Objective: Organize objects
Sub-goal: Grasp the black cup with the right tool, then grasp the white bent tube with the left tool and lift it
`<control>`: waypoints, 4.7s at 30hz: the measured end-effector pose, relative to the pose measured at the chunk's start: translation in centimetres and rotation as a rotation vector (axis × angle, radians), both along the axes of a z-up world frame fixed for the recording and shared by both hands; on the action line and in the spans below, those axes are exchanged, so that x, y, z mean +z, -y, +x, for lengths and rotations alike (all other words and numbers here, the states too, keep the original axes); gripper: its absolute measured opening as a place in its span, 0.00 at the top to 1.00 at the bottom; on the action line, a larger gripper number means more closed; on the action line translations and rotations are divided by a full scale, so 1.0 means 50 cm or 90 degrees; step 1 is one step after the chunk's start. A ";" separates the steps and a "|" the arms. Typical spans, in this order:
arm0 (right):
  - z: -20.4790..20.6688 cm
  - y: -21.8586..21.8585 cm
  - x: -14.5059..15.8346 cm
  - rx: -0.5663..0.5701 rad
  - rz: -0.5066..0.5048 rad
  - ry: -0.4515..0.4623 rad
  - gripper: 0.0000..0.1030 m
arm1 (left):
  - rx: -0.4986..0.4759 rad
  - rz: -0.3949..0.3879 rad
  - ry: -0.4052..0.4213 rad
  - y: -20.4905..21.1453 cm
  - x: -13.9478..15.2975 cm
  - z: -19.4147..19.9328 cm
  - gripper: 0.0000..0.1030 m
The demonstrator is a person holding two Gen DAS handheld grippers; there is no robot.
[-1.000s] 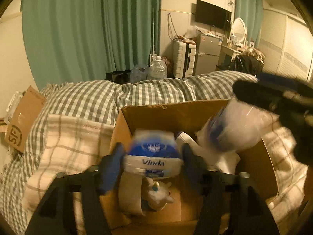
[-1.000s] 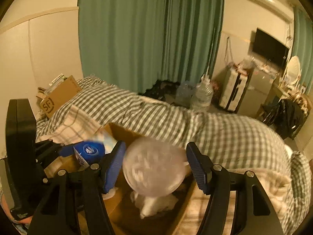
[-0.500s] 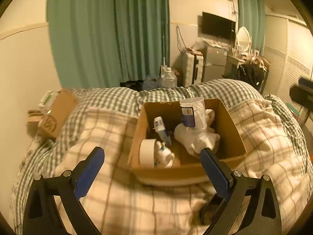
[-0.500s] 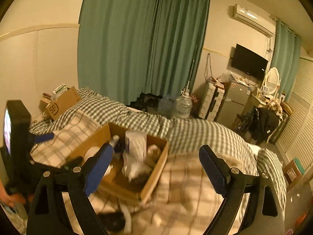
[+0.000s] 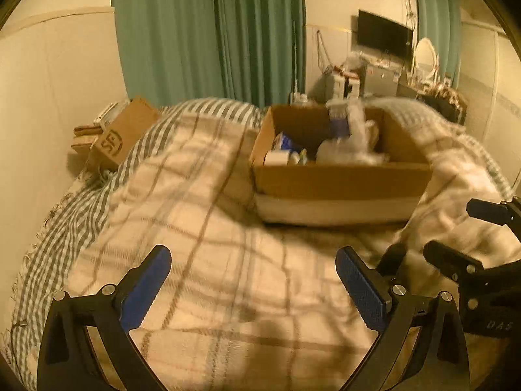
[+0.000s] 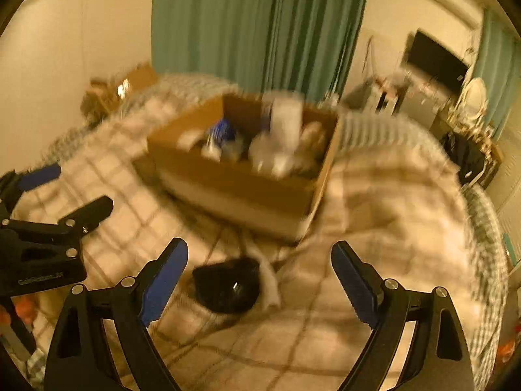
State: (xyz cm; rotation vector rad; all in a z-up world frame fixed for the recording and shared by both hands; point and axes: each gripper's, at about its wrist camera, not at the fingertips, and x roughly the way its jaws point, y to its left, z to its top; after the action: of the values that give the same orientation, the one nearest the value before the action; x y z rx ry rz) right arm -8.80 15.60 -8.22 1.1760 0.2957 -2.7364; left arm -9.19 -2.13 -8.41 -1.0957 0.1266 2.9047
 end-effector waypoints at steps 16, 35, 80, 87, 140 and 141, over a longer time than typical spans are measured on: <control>-0.086 0.046 -0.148 0.019 0.057 0.159 0.13 | 0.065 0.045 0.049 0.055 -0.039 -0.026 0.00; -0.008 -0.009 -0.012 0.010 0.006 0.050 0.32 | 0.026 0.039 0.059 -0.003 -0.022 -0.038 0.00; -0.014 -0.145 0.012 -0.108 0.011 -0.013 0.32 | -0.171 0.172 0.233 -0.211 -0.128 -0.102 1.00; -0.016 -0.148 0.009 -0.108 0.004 -0.011 0.32 | -0.151 0.145 0.259 -0.262 -0.149 -0.127 0.49; 0.051 -0.052 0.183 -0.025 -0.029 -0.104 0.33 | -0.164 0.207 0.057 -0.104 0.151 -0.049 0.92; 0.049 -0.045 0.194 -0.017 -0.026 -0.111 0.33 | -0.162 0.197 0.049 -0.102 0.159 -0.056 0.92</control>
State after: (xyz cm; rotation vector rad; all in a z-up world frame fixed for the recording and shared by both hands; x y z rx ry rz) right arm -6.34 17.85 1.48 0.9406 0.2444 -2.8593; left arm -11.97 2.96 -0.48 -1.0495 -0.1678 2.5452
